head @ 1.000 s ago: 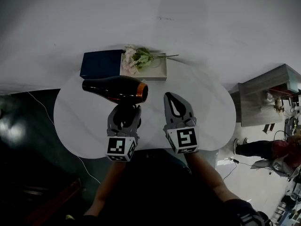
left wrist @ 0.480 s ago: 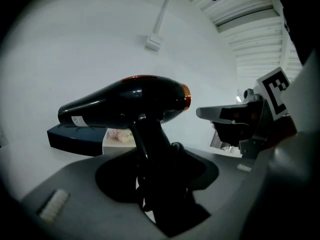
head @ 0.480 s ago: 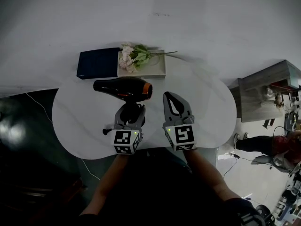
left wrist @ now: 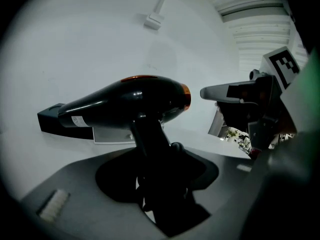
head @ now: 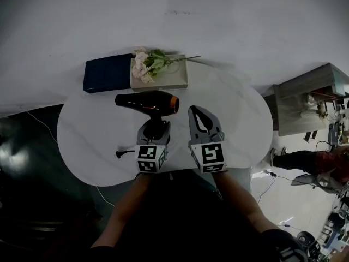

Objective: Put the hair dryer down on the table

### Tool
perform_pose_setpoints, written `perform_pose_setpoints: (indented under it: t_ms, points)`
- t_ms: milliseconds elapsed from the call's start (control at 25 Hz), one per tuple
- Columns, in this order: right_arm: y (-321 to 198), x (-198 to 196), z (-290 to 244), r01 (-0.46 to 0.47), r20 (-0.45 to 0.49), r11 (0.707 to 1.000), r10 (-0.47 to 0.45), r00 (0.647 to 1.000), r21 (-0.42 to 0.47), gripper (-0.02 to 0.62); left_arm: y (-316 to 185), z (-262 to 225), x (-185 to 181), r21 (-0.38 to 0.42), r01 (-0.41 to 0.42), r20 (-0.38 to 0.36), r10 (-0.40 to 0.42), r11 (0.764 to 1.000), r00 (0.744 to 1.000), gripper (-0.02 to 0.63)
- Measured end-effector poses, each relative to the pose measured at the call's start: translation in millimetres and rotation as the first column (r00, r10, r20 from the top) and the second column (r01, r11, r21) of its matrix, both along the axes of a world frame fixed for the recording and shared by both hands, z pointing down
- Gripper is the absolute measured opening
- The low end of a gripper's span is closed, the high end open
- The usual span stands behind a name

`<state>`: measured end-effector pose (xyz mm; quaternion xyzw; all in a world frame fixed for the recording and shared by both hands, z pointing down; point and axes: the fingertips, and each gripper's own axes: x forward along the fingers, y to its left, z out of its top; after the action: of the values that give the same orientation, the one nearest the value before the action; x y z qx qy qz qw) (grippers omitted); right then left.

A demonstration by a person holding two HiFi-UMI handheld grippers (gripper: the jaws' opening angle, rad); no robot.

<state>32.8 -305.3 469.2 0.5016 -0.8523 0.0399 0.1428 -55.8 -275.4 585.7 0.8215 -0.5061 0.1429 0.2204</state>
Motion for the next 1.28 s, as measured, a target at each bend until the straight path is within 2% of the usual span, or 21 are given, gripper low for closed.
perform_pose_setpoints:
  t_ms: [360, 1000, 1280]
  points:
    - [-5, 9, 13, -0.029, -0.008, 0.999, 0.029, 1.000, -0.030, 0.014, 1, 35, 10, -0.102, -0.027, 0.002, 0.027, 0.994, 1.000, 0.224]
    - [-12, 22, 27, -0.060, -0.026, 0.995, 0.058, 0.998, -0.074, 0.014, -1, 70, 30, -0.234, -0.061, 0.011, 0.065, 0.970, 0.998, 0.224]
    - [-13, 26, 30, -0.073, -0.028, 0.994, 0.071, 0.997, -0.076, 0.014, 0, 81, 35, -0.275, -0.066, 0.040, 0.079, 0.959, 0.996, 0.224]
